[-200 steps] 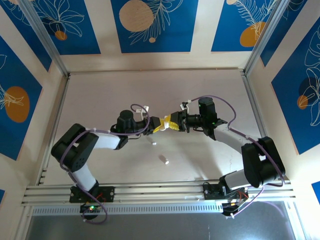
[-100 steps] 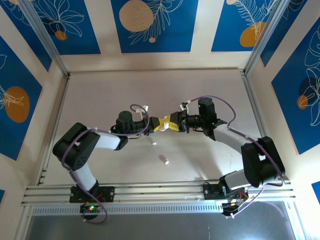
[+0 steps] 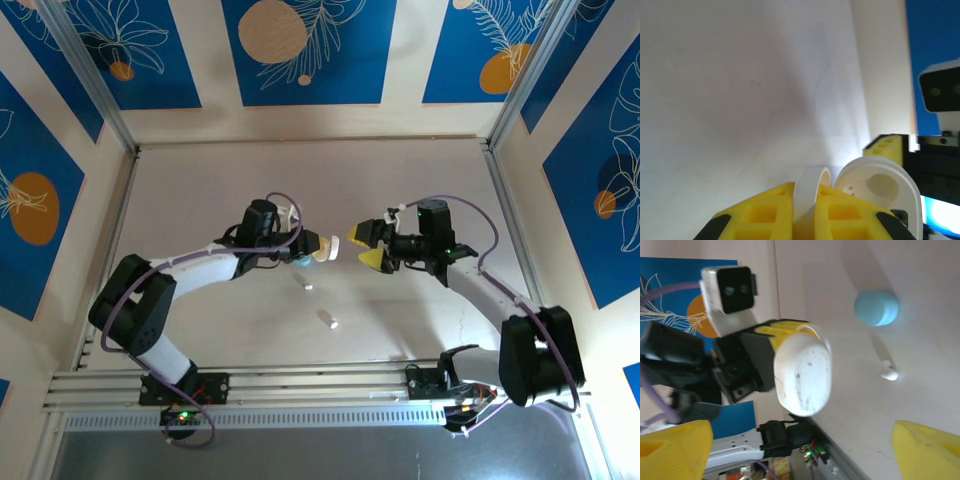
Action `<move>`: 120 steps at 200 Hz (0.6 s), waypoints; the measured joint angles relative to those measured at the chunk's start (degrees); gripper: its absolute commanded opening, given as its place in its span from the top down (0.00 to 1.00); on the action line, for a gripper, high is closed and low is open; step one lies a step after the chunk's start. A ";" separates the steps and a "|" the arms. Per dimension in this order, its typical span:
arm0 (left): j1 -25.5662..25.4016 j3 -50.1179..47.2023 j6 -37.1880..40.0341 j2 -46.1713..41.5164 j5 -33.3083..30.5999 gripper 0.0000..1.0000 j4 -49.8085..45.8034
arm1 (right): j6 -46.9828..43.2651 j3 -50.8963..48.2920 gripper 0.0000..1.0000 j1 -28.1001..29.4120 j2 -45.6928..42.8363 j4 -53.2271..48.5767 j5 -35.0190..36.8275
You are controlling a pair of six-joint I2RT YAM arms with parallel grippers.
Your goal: Insert the wireless bluetooth earbuds into the charging case
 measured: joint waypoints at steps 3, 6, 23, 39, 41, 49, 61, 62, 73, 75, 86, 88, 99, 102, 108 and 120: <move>-0.13 1.27 1.55 0.00 -0.92 0.87 -2.05 | -0.35 -0.31 0.02 -0.35 -0.55 -0.55 0.17; -0.37 2.54 2.91 0.02 -2.01 0.87 -4.22 | -0.59 -0.50 0.02 -0.70 -0.98 -0.92 0.31; -1.95 10.16 10.75 0.44 -7.69 0.86 -14.88 | -1.95 -1.90 0.01 -2.36 -3.10 -3.23 1.33; -3.78 17.05 17.84 2.14 -12.79 0.86 -22.51 | -2.82 -3.08 0.01 -3.98 -4.66 -5.09 2.27; -4.04 17.90 18.51 2.40 -13.31 0.86 -23.30 | -3.02 -3.23 0.01 -4.13 -4.81 -5.40 2.40; -4.94 21.11 21.77 3.89 -15.41 0.85 -26.29 | -3.48 -3.61 0.01 -4.87 -5.29 -6.12 2.69; -6.38 25.92 26.75 6.91 -18.93 0.86 -30.56 | -4.11 -4.20 0.01 -6.03 -5.90 -6.80 3.02; -6.47 26.16 26.99 7.06 -19.08 0.86 -30.69 | -4.15 -4.24 0.01 -6.08 -5.92 -6.82 3.02; -7.78 29.99 31.28 10.25 -22.34 0.85 -34.05 | -4.70 -4.83 0.01 -7.17 -6.40 -7.37 3.13; -8.04 30.64 31.93 10.84 -22.71 0.86 -34.60 | -4.72 -4.94 0.01 -7.34 -6.47 -7.37 3.10; -9.31 33.53 35.82 13.92 -25.62 0.85 -37.16 | -5.09 -5.55 0.01 -8.37 -7.08 -7.96 3.21; -9.55 34.05 36.46 14.47 -25.99 0.85 -37.62 | -5.11 -5.70 0.01 -8.57 -7.17 -7.98 3.17; -10.67 35.98 39.87 17.18 -28.28 0.84 -39.60 | -5.33 -6.47 0.01 -9.57 -8.00 -8.44 3.19; -10.99 36.59 40.85 17.94 -28.85 0.84 -40.28 | -5.38 -6.67 0.01 -9.81 -8.20 -8.48 3.17; -11.50 37.40 42.66 19.21 -29.75 0.84 -41.09 | -5.53 -7.04 0.01 -10.34 -8.68 -8.68 3.17; -12.35 38.77 46.21 21.49 -31.61 0.84 -42.45 | -5.66 -7.45 0.01 -11.23 -9.40 -9.07 3.13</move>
